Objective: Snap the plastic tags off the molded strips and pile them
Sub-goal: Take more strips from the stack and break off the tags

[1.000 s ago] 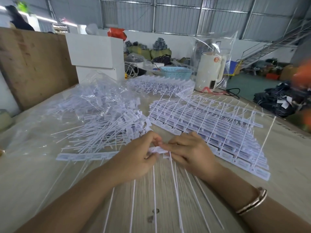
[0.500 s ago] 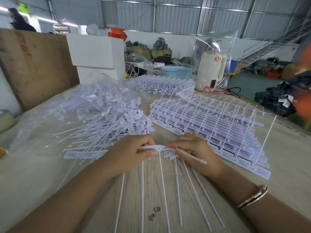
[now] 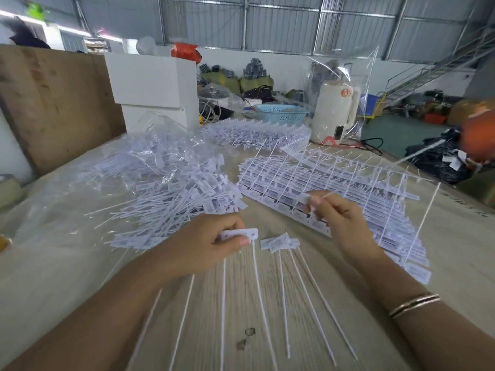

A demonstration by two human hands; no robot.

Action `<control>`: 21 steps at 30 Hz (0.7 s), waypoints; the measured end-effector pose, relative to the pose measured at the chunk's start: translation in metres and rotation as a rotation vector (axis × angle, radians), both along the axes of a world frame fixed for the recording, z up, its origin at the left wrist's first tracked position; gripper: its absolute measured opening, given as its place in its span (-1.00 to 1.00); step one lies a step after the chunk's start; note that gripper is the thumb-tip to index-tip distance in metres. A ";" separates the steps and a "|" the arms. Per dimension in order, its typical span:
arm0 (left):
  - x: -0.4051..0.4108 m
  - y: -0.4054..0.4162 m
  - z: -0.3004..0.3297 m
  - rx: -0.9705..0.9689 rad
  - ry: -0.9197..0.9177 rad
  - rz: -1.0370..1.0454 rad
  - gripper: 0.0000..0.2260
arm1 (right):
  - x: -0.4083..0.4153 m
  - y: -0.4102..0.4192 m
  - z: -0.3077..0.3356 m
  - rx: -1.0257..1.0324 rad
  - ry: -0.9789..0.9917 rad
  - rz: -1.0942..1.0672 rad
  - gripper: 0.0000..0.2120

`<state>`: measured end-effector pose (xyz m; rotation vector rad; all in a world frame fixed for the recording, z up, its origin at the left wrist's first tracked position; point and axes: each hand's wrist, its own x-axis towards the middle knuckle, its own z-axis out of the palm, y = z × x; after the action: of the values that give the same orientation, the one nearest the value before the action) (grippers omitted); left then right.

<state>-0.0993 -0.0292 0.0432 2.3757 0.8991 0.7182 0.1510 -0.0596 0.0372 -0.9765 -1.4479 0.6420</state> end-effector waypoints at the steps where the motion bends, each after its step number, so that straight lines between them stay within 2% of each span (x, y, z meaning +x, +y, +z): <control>1: -0.003 0.002 0.000 -0.009 -0.002 0.015 -0.89 | 0.009 0.000 0.001 0.010 -0.058 -0.022 -0.75; 3: -0.008 0.006 -0.001 -0.027 -0.004 0.057 -0.89 | 0.018 -0.001 0.001 -0.029 -0.288 0.004 -0.83; 6: -0.007 0.006 -0.002 -0.037 0.025 0.089 -0.77 | 0.015 0.005 -0.003 -0.046 -0.522 0.108 -0.69; 10: 0.000 0.001 -0.006 0.033 0.097 0.136 -0.76 | 0.004 0.008 -0.009 -0.002 -0.630 0.213 -0.59; 12: 0.005 -0.002 -0.006 0.082 0.096 0.135 -0.83 | 0.005 0.007 -0.012 0.009 -0.724 0.227 -0.52; 14: 0.010 -0.008 -0.005 0.112 0.089 0.118 -0.87 | 0.004 0.006 -0.010 0.028 -0.735 0.212 -0.49; 18: 0.021 -0.015 -0.006 0.151 0.016 0.111 -0.81 | -0.007 0.001 -0.005 0.264 -0.740 0.117 -0.49; 21: 0.026 -0.017 -0.010 0.148 -0.012 0.111 -0.76 | -0.020 0.000 -0.007 0.396 -0.964 -0.005 -0.59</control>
<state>-0.0733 -0.0460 0.0336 2.4616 1.0112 0.8691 0.1313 -0.0597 0.0302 -1.0055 -2.2906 -0.1931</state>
